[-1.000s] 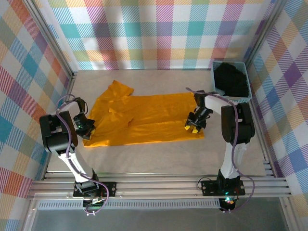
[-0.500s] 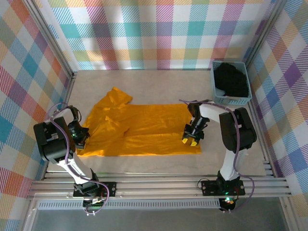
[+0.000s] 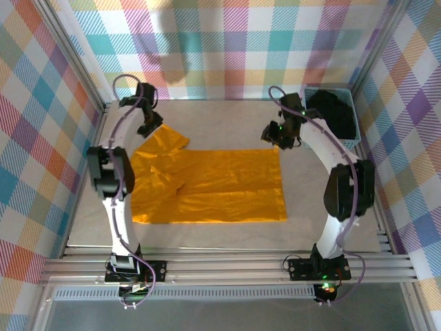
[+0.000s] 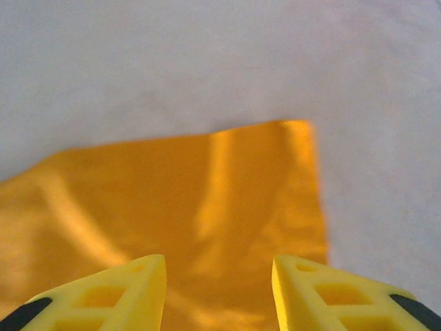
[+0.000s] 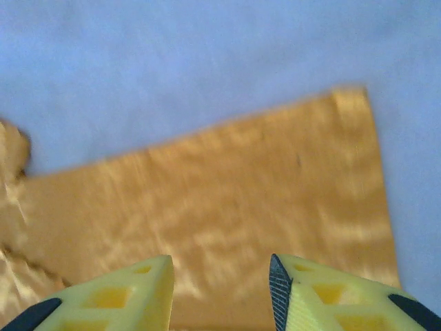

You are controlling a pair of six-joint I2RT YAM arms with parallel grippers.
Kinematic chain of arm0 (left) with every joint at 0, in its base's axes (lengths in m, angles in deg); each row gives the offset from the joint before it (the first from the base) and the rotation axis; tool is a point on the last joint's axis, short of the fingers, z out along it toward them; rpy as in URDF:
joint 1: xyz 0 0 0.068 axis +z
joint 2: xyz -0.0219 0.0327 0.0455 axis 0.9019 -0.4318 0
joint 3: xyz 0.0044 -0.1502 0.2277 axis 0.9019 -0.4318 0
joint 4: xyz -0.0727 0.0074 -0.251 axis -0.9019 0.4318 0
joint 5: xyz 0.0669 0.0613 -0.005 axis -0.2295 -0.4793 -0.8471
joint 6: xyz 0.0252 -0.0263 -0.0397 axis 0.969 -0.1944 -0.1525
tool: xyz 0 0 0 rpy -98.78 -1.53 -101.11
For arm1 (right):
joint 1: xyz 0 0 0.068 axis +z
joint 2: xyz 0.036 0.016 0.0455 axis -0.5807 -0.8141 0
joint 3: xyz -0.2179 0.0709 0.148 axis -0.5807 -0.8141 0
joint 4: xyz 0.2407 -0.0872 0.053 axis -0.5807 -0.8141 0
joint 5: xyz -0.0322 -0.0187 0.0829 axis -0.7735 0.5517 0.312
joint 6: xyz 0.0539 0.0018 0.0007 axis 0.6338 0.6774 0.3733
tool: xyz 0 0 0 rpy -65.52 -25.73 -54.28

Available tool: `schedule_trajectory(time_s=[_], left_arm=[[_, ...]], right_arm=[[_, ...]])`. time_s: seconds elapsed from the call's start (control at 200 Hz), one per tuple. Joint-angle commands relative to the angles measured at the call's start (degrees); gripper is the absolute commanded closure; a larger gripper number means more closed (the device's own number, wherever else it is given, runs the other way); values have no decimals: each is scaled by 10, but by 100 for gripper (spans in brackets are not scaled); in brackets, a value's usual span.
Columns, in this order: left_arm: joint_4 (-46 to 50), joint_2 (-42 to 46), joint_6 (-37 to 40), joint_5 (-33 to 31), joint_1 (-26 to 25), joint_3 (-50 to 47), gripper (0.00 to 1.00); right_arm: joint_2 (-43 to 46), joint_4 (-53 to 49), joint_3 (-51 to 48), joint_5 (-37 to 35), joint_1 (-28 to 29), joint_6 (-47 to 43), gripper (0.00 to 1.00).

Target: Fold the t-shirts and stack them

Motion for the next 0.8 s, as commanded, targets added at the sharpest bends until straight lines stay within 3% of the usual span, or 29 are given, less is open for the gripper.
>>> schedule_trajectory(time_s=[0.0,0.1,0.245,0.38,0.57,0.795], left_arm=[[-14,-97,98,34,8,101,55],[-31,-163,110,63,12,190,55],[-18,-238,55,96,20,290,54],[-27,-250,3,100,18,290,54],[70,-238,-101,54,20,288,55],[0,-222,-228,72,22,262,55]], right_arm=[[-67,26,57,-26,-9,-24,57],[-90,27,87,-25,-13,-29,57],[-99,19,101,-17,-14,-30,58],[-100,19,94,-9,-14,-27,58],[-103,14,85,-8,-14,-20,58],[-106,12,84,3,-14,-22,58]])
